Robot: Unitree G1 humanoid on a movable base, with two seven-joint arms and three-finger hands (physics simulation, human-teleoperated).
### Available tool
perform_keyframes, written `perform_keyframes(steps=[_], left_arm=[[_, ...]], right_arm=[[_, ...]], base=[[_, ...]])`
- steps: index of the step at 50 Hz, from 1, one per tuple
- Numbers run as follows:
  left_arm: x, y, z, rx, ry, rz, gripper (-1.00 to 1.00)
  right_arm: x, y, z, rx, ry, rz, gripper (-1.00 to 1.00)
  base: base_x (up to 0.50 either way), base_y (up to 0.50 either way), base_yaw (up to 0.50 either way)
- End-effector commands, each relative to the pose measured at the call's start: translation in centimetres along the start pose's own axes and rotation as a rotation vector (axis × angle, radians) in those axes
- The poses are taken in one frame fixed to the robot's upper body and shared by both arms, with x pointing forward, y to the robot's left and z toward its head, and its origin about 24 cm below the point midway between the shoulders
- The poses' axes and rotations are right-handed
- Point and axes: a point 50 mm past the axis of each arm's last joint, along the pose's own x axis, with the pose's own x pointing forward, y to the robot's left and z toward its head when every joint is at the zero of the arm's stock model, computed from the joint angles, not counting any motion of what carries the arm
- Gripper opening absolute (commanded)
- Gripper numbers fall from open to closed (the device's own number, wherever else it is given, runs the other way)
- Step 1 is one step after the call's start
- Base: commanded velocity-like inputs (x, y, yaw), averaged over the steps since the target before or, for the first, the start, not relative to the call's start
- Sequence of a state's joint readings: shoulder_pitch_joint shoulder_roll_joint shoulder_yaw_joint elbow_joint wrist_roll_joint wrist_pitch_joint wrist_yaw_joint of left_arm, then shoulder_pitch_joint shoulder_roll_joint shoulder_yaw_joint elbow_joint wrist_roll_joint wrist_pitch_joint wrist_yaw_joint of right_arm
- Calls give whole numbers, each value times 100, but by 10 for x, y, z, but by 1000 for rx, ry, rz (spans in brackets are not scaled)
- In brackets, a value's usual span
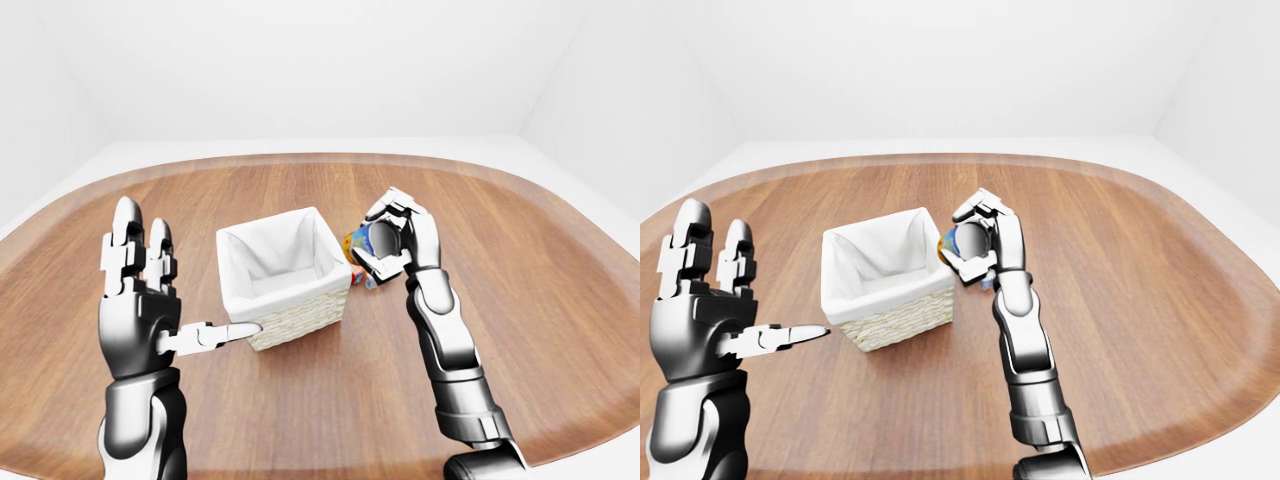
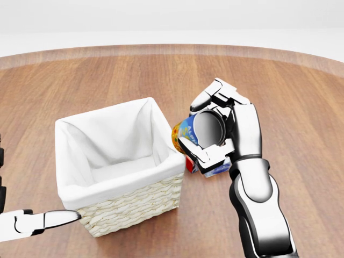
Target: Pick up the alphabet soup and put it in the basket.
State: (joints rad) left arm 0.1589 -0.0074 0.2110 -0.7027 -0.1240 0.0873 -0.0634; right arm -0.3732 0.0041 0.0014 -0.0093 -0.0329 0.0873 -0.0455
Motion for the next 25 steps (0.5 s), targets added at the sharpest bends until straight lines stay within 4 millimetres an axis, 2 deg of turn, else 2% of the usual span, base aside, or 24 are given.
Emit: perform_keyframes(steps=[1,13,25], left_arm=[[-1,1,-6,-7,25,0,100],[-1,1,-6,-8,27,2,100],[-2,3,-6,-11,29,4,100]], right_arm=[[14,18,30,33,-110,17,-100],[18,47,54,59,-196,78,-100],[29,74,64,59,-209,123,-100]], base=[[0,0,0],[0,0,0],[0,0,0]])
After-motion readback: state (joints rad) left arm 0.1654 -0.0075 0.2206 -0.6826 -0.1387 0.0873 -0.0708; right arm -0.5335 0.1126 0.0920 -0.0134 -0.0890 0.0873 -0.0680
